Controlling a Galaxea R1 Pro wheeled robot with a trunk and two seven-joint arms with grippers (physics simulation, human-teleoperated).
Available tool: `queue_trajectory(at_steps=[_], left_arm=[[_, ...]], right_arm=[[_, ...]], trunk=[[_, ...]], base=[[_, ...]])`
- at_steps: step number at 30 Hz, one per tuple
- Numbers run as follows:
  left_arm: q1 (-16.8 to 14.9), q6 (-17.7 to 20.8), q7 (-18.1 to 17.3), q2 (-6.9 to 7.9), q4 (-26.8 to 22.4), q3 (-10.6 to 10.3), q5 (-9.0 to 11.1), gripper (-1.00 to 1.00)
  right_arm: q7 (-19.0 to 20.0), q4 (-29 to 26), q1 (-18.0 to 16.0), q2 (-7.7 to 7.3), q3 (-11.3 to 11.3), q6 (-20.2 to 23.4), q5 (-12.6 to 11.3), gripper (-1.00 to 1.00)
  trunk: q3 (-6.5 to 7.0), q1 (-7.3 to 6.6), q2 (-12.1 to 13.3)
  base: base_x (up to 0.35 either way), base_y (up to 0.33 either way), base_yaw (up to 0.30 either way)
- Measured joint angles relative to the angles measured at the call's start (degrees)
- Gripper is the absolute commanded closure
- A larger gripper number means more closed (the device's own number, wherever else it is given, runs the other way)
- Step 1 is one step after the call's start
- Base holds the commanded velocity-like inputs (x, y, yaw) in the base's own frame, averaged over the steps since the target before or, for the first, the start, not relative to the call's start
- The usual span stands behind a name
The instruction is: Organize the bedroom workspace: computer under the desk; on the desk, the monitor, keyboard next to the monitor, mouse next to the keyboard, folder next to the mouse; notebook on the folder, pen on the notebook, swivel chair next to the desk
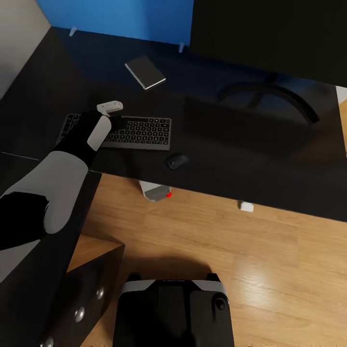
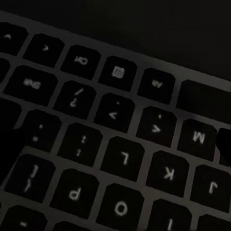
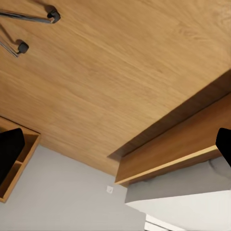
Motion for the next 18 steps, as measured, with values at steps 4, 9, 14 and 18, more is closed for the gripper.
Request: queue_trajectory(at_steps=[4,9,14,18], left_arm=[[0.0,0.0,0.0,0.00,0.0,0.0,-0.1,-1.00],[0.0,0.0,0.0,0.00,0.0,0.0,-0.1,-1.00],[0.0,0.0,0.0,-0.04,0.1,0.0,-0.2,-1.00],[0.0,0.0,0.1,-0.04,0.1,0.0,-0.1,-1.00]], right_arm=[[0.0,0.0,0.0,0.00,0.0,0.0,0.0,-1.00],[0.0,0.0,0.0,0.00,0.0,0.0,0.1,-1.00],[0.0,-0.1,0.0,0.00,0.0,0.0,0.1,-1.00],[0.0,-0.1,0.0,0.00,-0.1,0.0,0.1,-1.00]], trunk=[[0.00,-0.02,0.0],[0.00,-0.03,0.0],[0.00,-0.03,0.0],[0.00,-0.03,0.0]], base=[[-0.088,0.000,0.002],[-0.019,0.000,0.000],[-0.003,0.000,0.000],[0.000,0.000,0.000]])
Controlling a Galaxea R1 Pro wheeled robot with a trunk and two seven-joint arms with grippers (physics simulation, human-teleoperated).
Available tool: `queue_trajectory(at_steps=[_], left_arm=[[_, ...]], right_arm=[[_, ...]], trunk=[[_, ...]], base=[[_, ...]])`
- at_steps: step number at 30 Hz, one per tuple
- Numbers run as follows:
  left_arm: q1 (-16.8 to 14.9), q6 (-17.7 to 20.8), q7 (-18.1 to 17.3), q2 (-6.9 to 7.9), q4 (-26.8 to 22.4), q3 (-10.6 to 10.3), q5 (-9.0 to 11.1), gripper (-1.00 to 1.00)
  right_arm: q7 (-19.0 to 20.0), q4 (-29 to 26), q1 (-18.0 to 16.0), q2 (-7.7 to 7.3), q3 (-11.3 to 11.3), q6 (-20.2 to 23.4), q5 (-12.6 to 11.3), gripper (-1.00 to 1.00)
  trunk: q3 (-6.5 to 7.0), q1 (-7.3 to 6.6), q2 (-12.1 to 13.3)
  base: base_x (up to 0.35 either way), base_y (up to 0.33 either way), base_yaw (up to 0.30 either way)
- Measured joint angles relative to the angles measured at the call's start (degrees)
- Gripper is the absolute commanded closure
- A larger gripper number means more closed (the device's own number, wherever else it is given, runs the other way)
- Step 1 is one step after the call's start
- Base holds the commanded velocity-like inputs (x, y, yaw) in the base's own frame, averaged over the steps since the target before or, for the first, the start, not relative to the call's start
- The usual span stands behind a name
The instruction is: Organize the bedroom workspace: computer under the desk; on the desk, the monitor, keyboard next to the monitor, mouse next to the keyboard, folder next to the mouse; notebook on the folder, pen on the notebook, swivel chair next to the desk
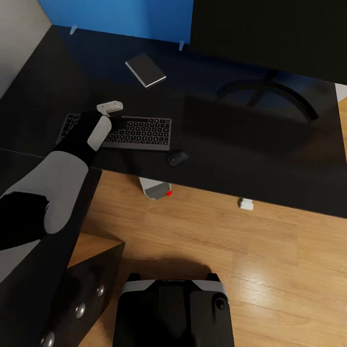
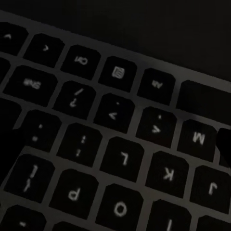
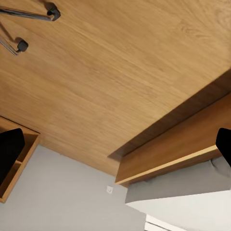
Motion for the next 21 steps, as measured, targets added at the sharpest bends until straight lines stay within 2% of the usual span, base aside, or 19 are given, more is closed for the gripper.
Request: queue_trajectory(at_steps=[4,10,11,14,21], left_arm=[[0.0,0.2,1.5,0.02,-0.3,0.1,0.5,-1.00],[0.0,3.5,3.1,0.56,-6.1,0.3,0.8,-1.00],[0.0,5.6,4.0,0.70,-8.8,0.4,1.0,-1.00],[0.0,7.4,4.4,0.64,-11.7,0.4,1.2,-1.00],[0.9,7.9,5.0,0.28,-13.2,0.2,1.4,-1.00]], right_arm=[[0.0,0.0,0.0,0.00,-0.1,0.0,0.0,-1.00],[0.0,0.0,0.0,0.00,-0.1,0.0,0.0,-1.00],[0.0,0.0,0.0,0.00,-0.1,0.1,-0.1,-1.00],[-0.1,0.0,0.0,-0.03,-0.1,0.1,-0.1,-1.00],[-0.2,0.0,0.0,-0.14,-0.2,0.1,-0.1,-1.00]], trunk=[[-0.01,0.02,0.0],[-0.01,0.01,0.0],[0.00,0.01,0.0],[-0.01,0.00,0.0],[-0.01,0.02,0.0]], base=[[0.000,0.000,0.000],[0.000,0.000,0.000],[0.000,0.000,0.000],[0.095,-0.072,0.000],[0.065,-0.057,0.000]])
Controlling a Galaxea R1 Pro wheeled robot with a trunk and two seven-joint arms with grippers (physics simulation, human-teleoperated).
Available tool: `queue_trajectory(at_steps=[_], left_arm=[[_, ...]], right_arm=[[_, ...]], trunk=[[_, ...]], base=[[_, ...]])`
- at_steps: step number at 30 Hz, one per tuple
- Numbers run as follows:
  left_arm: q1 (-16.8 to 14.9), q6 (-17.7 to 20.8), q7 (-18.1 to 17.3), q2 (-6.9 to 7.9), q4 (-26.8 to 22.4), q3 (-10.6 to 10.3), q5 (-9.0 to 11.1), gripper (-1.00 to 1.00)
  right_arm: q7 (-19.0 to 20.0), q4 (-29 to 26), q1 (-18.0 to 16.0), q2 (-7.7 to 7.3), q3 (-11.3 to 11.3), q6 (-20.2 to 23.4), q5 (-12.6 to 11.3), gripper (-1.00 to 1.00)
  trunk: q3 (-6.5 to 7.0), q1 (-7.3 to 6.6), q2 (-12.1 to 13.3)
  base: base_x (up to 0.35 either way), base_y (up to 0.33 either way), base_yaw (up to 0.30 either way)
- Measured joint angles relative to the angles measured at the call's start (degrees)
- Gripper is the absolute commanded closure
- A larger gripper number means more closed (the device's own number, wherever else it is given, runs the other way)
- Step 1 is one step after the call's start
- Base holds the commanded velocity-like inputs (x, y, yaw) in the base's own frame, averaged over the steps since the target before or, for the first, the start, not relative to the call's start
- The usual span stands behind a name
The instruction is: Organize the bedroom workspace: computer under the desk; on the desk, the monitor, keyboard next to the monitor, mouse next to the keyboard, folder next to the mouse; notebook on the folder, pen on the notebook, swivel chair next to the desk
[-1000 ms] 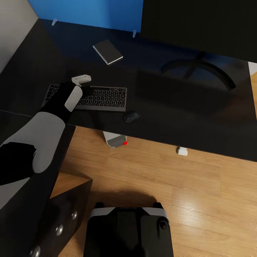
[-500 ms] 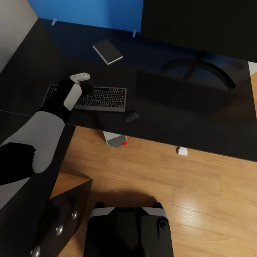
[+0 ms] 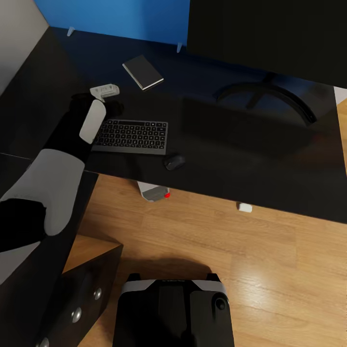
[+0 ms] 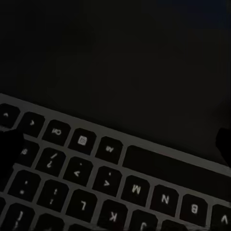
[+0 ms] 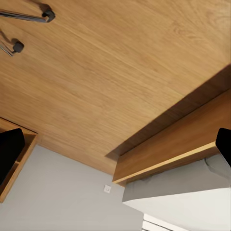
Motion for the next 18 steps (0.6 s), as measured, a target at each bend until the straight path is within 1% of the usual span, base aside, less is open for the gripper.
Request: queue_trajectory(at_steps=[2,3,4,5,7,8,9,15,16,17,18], left_arm=[[0.3,0.4,0.9,-0.18,-0.1,0.0,0.1,-1.00],[0.3,1.2,1.1,-0.22,-0.1,0.0,0.8,-1.00],[0.3,2.2,1.2,-0.21,-0.1,0.0,1.9,-1.00],[0.4,6.8,2.5,0.01,-0.1,0.1,7.8,-1.00],[0.4,7.5,3.1,-0.01,-0.1,0.0,8.8,-1.00],[0.5,8.6,3.6,-0.07,-0.4,-0.2,9.7,-1.00],[3.6,13.9,4.3,-0.40,-6.7,-0.3,11.0,-1.00],[7.1,18.8,4.5,-0.38,-14.1,-0.3,11.5,-1.00],[8.2,20.3,4.5,-0.37,-16.8,-0.3,11.8,-1.00],[11.0,21.9,4.5,-0.33,-21.7,-0.1,12.5,-1.00],[12.7,22.3,4.5,-0.25,-23.9,1.0,13.6,-1.00]], right_arm=[[0.0,0.0,0.0,-0.14,0.0,0.0,0.0,-1.00],[-0.1,0.0,0.0,-0.22,0.0,0.0,0.0,-1.00],[-0.1,0.0,0.0,-0.31,0.0,0.0,0.0,-1.00],[0.0,-0.1,-0.1,-0.50,0.0,0.1,0.1,-1.00],[0.0,0.0,-0.1,-0.49,0.0,0.1,0.1,-1.00],[-0.1,0.0,-0.1,-0.45,0.0,0.1,0.0,-1.00],[-0.2,0.0,-0.1,-0.33,0.0,0.0,0.0,-1.00],[-0.3,-0.1,-0.1,-0.29,0.0,-0.1,-0.1,-1.00],[-0.3,-0.1,-0.1,-0.28,0.0,-0.1,-0.1,-1.00],[-0.4,-0.1,-0.1,-0.24,0.0,-0.1,-0.1,-1.00],[-0.4,-0.1,-0.1,-0.23,0.0,-0.1,-0.1,-1.00]], trunk=[[0.00,0.00,0.0],[0.00,0.00,0.0],[0.00,0.00,0.0],[0.02,0.00,0.0],[0.10,0.00,0.0],[0.16,0.00,0.0],[0.25,-0.01,0.0],[0.79,-0.01,0.0],[0.88,-0.01,0.0],[0.97,-0.01,0.0],[1.07,0.00,0.0]], base=[[0.002,-0.002,0.000],[0.001,-0.001,0.000],[0.000,0.000,-0.004],[0.000,0.000,-0.013],[0.000,0.000,-0.039],[0.000,0.000,-0.097],[0.000,0.000,-0.099],[0.000,0.000,-0.101],[0.000,0.000,-0.103],[0.000,0.000,-0.104],[0.000,0.000,-0.104]])
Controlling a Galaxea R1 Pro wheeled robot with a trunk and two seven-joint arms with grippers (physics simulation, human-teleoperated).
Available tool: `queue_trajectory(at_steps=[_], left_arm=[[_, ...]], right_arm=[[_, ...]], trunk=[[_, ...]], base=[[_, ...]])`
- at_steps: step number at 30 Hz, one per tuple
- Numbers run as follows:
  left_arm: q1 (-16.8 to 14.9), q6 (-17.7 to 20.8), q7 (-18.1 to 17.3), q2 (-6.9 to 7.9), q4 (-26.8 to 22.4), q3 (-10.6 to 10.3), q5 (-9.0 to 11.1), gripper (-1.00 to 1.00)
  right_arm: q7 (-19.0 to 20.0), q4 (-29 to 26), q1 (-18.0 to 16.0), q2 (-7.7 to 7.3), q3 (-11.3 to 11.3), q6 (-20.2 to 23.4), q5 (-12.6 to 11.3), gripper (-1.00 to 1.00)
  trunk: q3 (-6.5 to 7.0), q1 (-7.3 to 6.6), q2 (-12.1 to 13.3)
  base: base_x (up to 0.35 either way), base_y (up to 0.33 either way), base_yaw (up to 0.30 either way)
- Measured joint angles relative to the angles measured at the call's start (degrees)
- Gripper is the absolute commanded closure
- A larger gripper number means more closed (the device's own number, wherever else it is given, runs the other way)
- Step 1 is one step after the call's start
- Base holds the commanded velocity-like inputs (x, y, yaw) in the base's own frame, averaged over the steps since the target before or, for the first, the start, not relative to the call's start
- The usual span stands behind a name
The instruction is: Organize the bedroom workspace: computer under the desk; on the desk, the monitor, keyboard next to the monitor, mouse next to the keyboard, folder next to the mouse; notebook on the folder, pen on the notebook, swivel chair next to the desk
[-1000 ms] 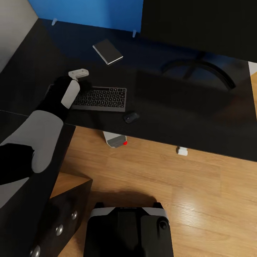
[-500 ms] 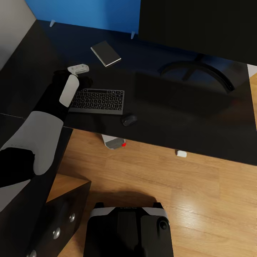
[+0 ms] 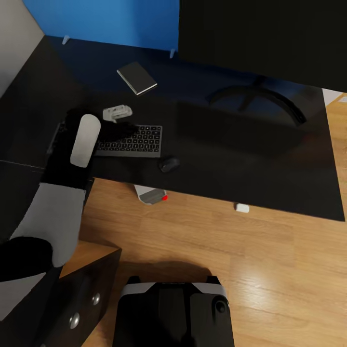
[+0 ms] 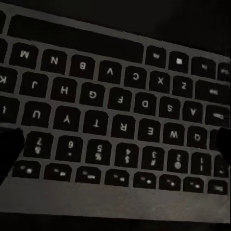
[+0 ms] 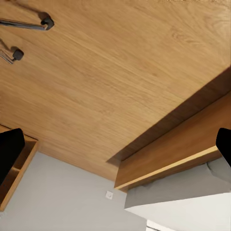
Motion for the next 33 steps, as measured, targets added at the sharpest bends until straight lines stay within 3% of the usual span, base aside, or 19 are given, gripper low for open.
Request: queue_trajectory(at_steps=[1,2,7,20,28,33], left_arm=[[1.6,0.2,0.0,0.16,-2.4,2.1,1.4,-1.00],[3.5,0.2,0.0,0.77,-6.4,5.7,4.0,-1.00],[5.9,0.2,0.0,1.91,-10.1,7.8,6.3,-1.00],[13.4,0.2,0.0,1.78,-17.9,8.4,7.4,-1.00],[18.6,0.2,0.0,2.06,-19.3,8.6,7.4,-1.00],[19.5,0.2,0.0,2.41,-19.7,8.7,6.9,-1.00]], right_arm=[[0.0,0.0,0.0,0.02,0.0,0.0,0.0,-1.00],[-0.1,0.0,0.0,0.02,0.0,0.0,0.0,-1.00],[-0.1,0.0,0.0,0.02,0.0,-0.1,0.0,-1.00],[-0.1,0.0,0.0,0.01,0.0,-0.2,0.0,-1.00],[-0.1,0.0,0.0,0.02,0.0,-0.1,0.0,-1.00],[-0.1,0.1,0.0,0.02,0.0,-0.1,0.0,-1.00]], trunk=[[0.09,0.00,0.0],[0.19,-0.01,0.0],[0.66,0.00,0.0],[1.88,0.00,0.0],[2.64,0.00,0.0],[3.11,-0.01,0.0]], base=[[0.000,0.000,-0.098],[0.000,0.000,-0.097],[0.000,0.000,-0.094],[0.000,0.000,-0.076],[0.000,0.000,-0.013],[0.060,0.000,-0.001]])
